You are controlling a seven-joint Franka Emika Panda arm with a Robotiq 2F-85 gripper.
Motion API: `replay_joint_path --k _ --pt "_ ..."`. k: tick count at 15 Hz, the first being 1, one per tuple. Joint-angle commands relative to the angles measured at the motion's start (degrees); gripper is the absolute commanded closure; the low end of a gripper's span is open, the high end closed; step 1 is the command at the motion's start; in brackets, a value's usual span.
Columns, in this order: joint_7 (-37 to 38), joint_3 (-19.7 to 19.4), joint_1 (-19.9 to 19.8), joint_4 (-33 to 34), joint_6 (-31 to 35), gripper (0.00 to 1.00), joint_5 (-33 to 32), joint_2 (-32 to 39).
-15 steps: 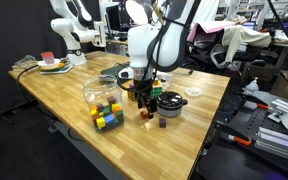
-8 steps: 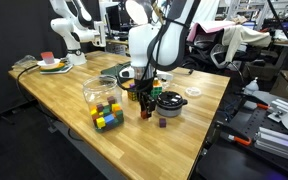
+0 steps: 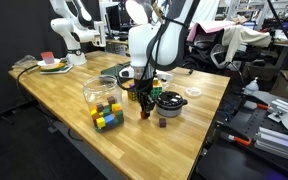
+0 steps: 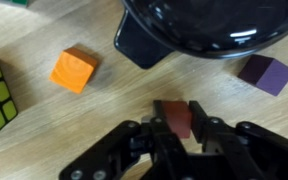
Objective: Pick up the small square box and put them on top of the big square box
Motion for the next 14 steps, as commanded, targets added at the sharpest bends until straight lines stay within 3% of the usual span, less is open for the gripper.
replay_joint_path --k 1,6,14 --pt "0.0 -0.1 -0.3 -1.1 -0.5 0.93 0.9 -2.5" --pt "5.1 -2.6 1.3 -3.2 -0.3 0.93 0.2 -10.1" --pt "22.6 -11.5 5.9 -0.1 -2.9 0.93 -5.5 -18.8"
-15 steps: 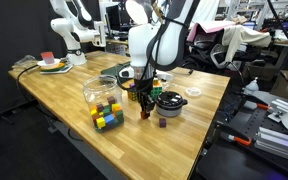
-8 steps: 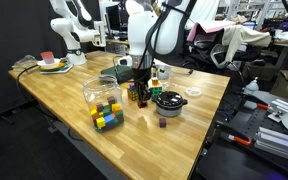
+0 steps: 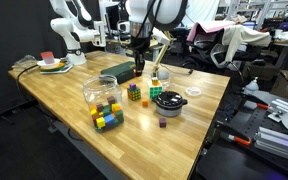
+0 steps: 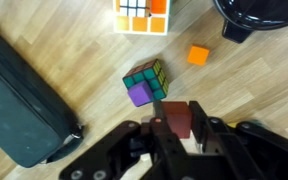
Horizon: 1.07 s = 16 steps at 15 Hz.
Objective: Pick up the small square box and put them on top of the big square box
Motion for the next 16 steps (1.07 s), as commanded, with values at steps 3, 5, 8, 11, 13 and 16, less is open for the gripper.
replay_joint_path --k 3,5,8,11,13,16 --pt "4.3 -1.7 0.8 1.1 -0.8 0.71 -1.1 -0.8" --pt "5.0 -1.8 1.1 1.2 -0.9 0.71 -1.1 -0.7" --pt "5.2 -1.8 1.2 1.2 -1.0 0.71 -1.1 -0.6" --pt "8.0 -2.1 2.0 2.3 -0.8 0.93 -0.7 1.4" --pt "8.4 -0.9 1.4 4.6 -1.4 0.93 2.4 4.1" --pt "11.7 -2.1 2.2 9.1 -2.2 0.93 3.8 7.7"
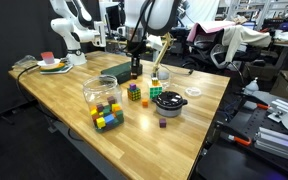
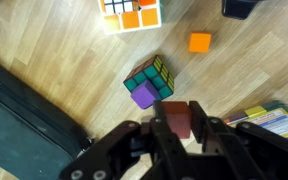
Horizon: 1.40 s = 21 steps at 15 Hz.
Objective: Pick up the small square box and put them on top of the big square box
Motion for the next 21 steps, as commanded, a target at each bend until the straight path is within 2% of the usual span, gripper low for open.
replay_joint_path --k 1,5,6,15,16,21 --pt "3.5 -0.9 0.5 5.6 -1.5 0.93 2.5 3.7" --pt "8.4 -2.1 0.5 8.1 -3.7 0.93 5.5 4.4" --pt "6.3 -1.9 0.2 7.2 -1.7 0.71 4.3 4.4" --pt "7.9 -2.0 0.3 7.5 -2.3 0.71 4.9 4.4" --pt "8.7 -2.7 0.8 7.9 -2.6 0.93 4.3 4.8" --pt "10.3 -2.8 1.1 8.9 -4.7 0.93 5.6 6.3"
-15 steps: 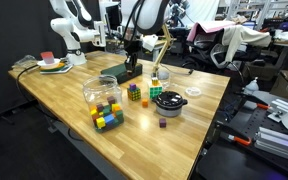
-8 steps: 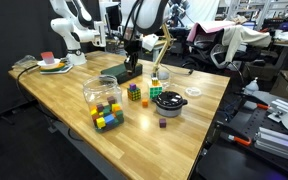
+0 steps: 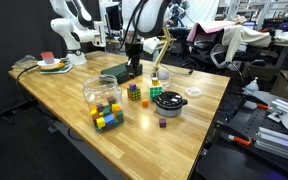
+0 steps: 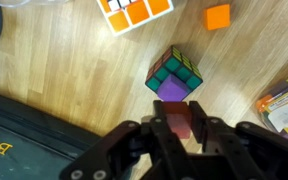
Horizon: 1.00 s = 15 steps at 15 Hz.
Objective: Pick up the small square box and put them on top of the big square box
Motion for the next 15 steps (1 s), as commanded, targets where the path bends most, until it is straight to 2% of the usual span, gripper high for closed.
replay_joint_path --k 1,6,7,8,15 --pt "1.9 -0.3 0.8 1.4 -3.0 0.93 1.7 0.4" --pt "4.7 0.3 1.1 2.1 -5.8 0.93 4.1 0.2" --pt "3.7 -0.2 1.3 1.2 -3.7 0.93 2.7 0.2" --pt "3.7 -0.2 1.3 1.3 -3.7 0.71 2.9 0.2" --pt "3.7 -0.2 1.3 1.3 -3.7 0.71 2.9 0.3"
